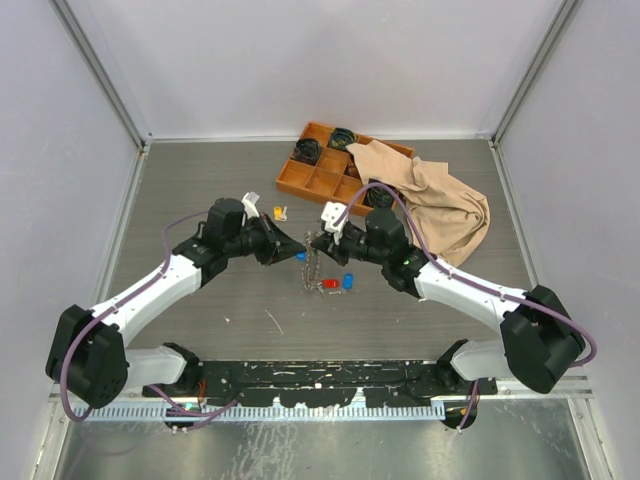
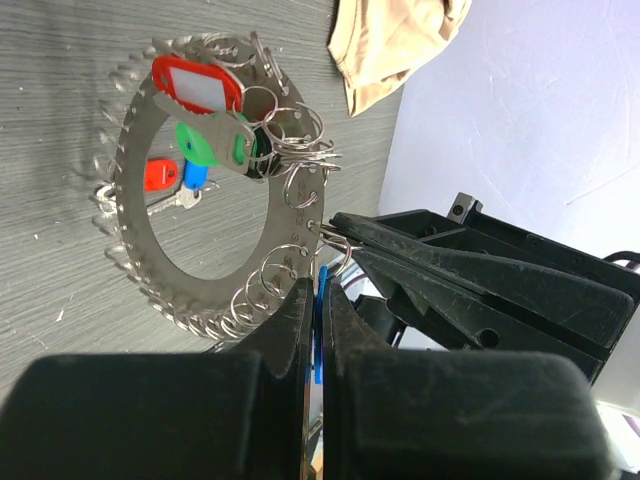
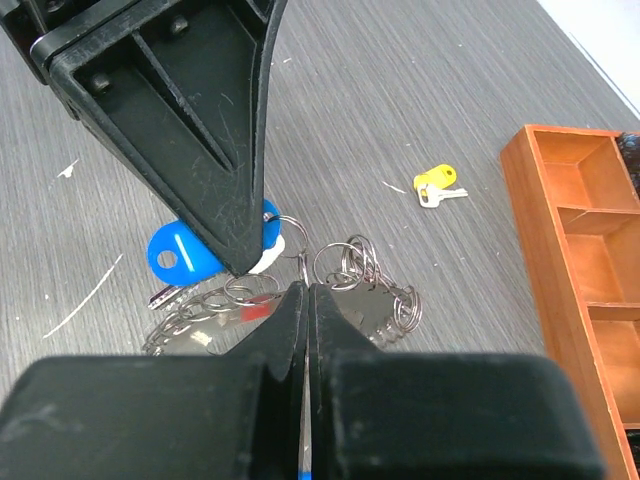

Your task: Remove the keys from the keyring

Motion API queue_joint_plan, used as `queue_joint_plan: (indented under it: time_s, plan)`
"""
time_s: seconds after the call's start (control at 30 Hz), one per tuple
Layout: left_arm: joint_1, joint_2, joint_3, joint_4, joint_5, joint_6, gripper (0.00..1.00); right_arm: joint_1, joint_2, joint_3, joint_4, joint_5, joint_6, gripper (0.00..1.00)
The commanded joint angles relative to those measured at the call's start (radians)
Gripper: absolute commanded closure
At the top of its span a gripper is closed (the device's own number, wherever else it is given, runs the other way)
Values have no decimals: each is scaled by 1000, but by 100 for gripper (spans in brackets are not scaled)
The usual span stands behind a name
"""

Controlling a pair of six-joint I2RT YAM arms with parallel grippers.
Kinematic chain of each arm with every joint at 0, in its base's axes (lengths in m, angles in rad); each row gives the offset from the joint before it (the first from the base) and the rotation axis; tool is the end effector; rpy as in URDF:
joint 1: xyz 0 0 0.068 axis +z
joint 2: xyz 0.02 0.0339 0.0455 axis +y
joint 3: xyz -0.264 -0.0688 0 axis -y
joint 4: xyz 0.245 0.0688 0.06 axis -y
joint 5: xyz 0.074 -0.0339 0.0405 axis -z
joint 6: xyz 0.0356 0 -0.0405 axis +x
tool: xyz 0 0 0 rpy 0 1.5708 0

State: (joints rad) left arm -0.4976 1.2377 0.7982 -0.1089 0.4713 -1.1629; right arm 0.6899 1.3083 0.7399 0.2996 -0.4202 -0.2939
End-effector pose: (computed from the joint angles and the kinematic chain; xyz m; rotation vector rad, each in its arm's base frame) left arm 0.2305 -0.1436 0.2579 -0.4799 2.3826 -1.3875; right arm 0.2167 0.1977 0.2589 -1.1342 1.4829 0.6614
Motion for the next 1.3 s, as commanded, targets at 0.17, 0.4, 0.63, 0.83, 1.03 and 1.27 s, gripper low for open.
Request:
queue_joint_plan:
  time_s: [0.17,0.4,0.63,0.83,1.03,1.27]
  plan:
    - [17,24,29,36,39,-27,100,-6,-3,-25,191,142,17,99]
    - [23,24,29,28,34,-27,100,-13,-20,-57,274,139,62,99]
    - [40,66,56,21,60,8,100,-23,-28,-95,356,108,138,99]
    - [55,82,168,-114,78,125,100,-23,-15,-109,380,87,169,99]
    - [82,85,238,-194,90,196,100,-28,-6,-112,386,91,181,99]
    - [84,122,325,-275,132,274,100,-28,1,-99,368,62,196,84]
